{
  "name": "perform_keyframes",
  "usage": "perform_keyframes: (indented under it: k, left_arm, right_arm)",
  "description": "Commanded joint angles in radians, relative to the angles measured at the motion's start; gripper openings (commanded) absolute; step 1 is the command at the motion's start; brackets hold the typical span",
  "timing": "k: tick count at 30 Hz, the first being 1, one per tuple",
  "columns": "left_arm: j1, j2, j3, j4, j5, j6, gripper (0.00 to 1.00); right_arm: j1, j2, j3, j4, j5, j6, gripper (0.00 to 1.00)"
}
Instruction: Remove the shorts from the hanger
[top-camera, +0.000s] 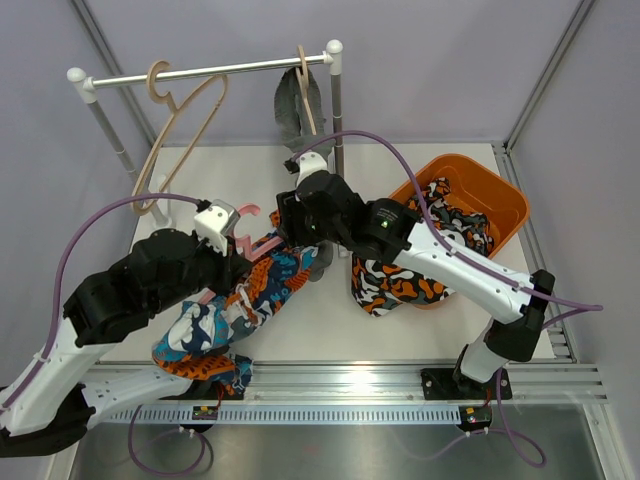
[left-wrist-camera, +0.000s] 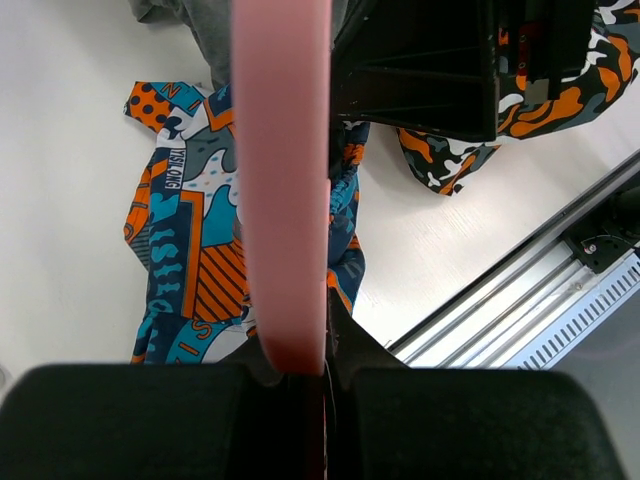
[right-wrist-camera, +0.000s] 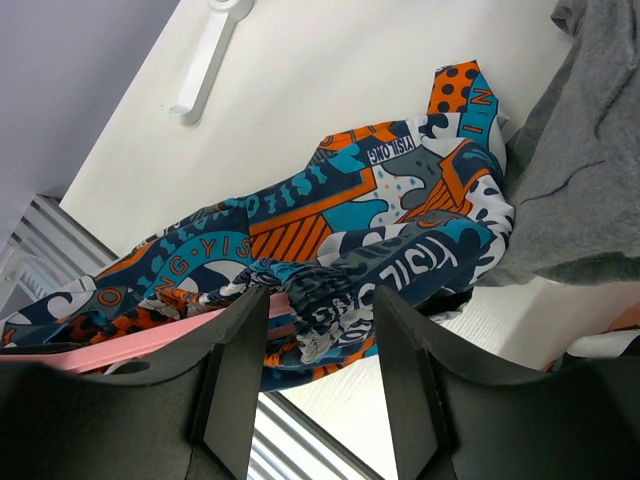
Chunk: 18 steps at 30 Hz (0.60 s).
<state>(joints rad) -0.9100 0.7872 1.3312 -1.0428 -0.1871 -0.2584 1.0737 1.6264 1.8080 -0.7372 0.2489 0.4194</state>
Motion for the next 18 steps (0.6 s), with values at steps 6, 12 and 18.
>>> perform_keyframes:
  k: [6,12,18]
  left_arm:
    - [-0.006,-0.003,0.06,0.066,0.034,0.025,0.0]
    - [-0.007,0.009,0.042,0.076,0.025,0.031,0.0]
    - [-0.007,0.014,0.049,0.081,0.018,0.039,0.0]
  right_arm:
    - [0.018,0.017,0.016,-0.01,0.018,0.015,0.52]
    - [0.031,-0.053,-0.044,0.01,0.038,0.021,0.53]
    - [0.049,-0.071,-0.071,0.015,0.052,0.021,0.54]
